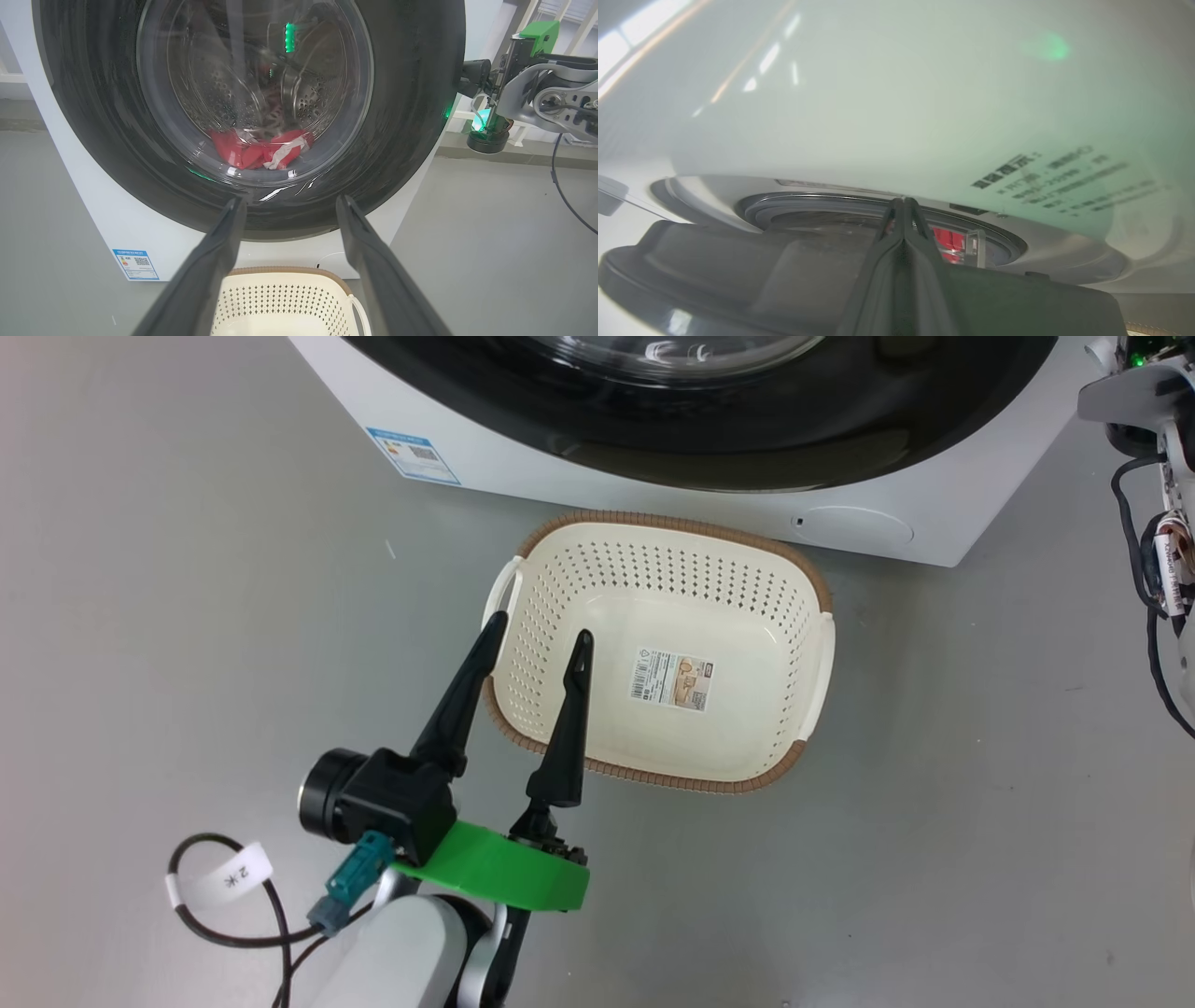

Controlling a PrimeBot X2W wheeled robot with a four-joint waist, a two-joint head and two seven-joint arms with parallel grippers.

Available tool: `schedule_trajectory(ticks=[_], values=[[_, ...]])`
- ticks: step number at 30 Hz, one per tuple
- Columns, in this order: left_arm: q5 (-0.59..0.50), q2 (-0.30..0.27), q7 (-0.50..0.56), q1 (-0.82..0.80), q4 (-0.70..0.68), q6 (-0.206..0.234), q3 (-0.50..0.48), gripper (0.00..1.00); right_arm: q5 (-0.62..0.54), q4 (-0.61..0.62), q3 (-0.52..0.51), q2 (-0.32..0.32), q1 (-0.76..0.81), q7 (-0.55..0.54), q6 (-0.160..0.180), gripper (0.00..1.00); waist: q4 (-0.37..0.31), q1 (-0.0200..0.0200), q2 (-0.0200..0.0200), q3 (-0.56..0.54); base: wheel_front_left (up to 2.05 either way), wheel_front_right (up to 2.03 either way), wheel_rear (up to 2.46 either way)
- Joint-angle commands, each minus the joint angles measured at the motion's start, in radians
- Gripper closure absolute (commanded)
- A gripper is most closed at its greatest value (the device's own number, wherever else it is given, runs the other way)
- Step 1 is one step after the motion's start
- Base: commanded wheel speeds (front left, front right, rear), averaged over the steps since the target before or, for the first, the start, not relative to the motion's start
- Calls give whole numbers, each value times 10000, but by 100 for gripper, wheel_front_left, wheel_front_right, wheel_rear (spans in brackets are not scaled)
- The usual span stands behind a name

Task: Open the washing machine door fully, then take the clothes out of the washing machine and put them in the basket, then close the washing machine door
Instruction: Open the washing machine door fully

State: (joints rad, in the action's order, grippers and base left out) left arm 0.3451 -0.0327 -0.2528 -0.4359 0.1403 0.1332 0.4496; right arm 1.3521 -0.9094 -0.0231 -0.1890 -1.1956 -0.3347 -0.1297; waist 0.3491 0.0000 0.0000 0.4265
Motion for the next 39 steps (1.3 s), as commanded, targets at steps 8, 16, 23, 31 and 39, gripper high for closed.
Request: schedule_trajectory(ticks=[8, 16, 23, 31, 39], values=[[104, -175, -90, -57, -360, 131, -465, 0, 67, 739, 289, 448, 149, -467, -10, 100, -172, 0, 0, -104, 0, 0, 0], [129, -175, -90, 17, -323, 111, -490, 0, 208, 1279, 333, 622, 856, -680, -10, 100, -327, 0, 0, -440, 0, 0, 0], [87, -175, -90, 122, -236, 51, -622, 0, 326, 1547, 319, 788, 1443, -780, -10, 100, -391, 0, 0, -894, 0, 0, 0], [51, -175, -90, 345, -100, -1, -751, 0, 463, 1827, 311, 966, 2151, -918, -10, 100, -484, 0, 0, -1485, 0, 0, 0], [-9, -175, -90, 629, 7, -15, -842, 0, 539, 2185, 368, 1132, 2933, -1042, -10, 100, -559, 0, 0, -2025, 0, 0, 0]])
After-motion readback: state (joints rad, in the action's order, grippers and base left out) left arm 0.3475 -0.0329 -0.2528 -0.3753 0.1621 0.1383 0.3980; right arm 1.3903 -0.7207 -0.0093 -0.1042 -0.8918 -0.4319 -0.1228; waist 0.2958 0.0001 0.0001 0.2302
